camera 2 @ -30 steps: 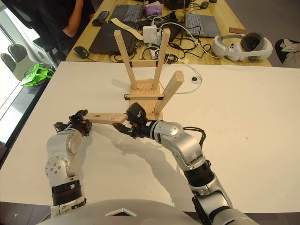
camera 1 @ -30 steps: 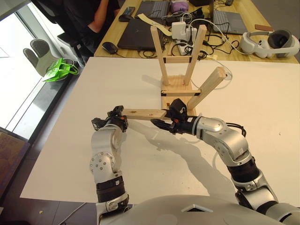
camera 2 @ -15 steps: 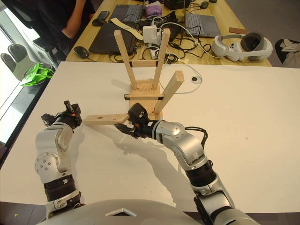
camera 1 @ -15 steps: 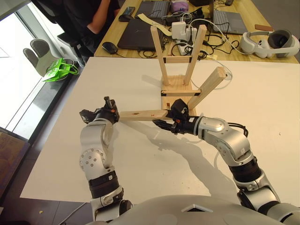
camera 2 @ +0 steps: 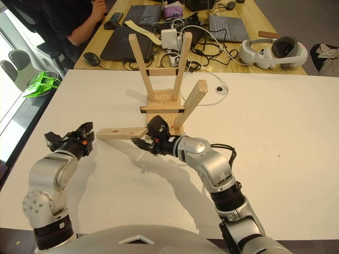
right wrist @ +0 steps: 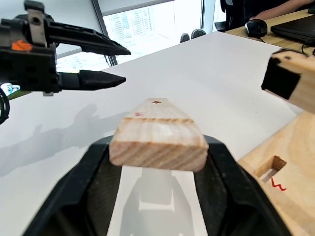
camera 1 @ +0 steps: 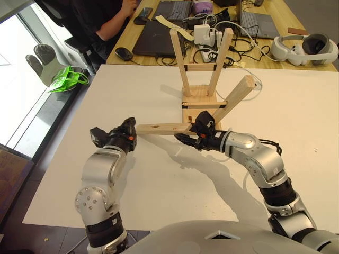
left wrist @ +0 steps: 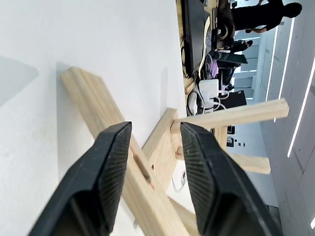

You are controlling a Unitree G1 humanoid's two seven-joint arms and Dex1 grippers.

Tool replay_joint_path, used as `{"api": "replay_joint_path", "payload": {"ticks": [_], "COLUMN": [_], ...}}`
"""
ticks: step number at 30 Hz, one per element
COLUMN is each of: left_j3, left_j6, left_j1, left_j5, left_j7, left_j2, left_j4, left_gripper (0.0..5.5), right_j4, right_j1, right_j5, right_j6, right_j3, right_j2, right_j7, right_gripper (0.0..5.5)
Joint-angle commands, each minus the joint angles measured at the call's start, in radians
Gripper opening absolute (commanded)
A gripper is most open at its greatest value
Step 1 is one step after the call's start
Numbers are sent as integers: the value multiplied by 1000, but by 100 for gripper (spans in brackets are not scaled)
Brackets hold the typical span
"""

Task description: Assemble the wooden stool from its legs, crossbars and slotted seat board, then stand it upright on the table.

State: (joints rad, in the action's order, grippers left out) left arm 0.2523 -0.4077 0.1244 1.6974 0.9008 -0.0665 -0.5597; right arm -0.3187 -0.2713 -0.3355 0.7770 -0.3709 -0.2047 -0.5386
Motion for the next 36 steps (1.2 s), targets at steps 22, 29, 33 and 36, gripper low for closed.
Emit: {"api": "replay_joint_path", "payload": {"ticks": [22, 29, 33, 36], "left_j3": [-84, -101, -81, -52], "left_j6": [326, 326, 335, 340], "left_j1": [-100, -103, -131, -155], "left_j5": [-164, -164, -174, -185], "left_j7": [-65, -87, -112, -127], "left_j2": [261, 269, 252, 233], "left_j4": [252, 289, 330, 389], "left_gripper": [221, 221, 221, 221], "right_j4": [7, 12, 16, 19], "right_j1": [-29, -36, -41, -46], "right_j5": [-4, -4, -4, -5], "right_j6": [-5, -4, -5, -3], "right_j3": [-12, -10, -14, -13], "right_j2": [-4, -4, 0, 1], "right_j7": [-41, -48, -50, -52], "right_gripper": [205, 205, 205, 205]}}
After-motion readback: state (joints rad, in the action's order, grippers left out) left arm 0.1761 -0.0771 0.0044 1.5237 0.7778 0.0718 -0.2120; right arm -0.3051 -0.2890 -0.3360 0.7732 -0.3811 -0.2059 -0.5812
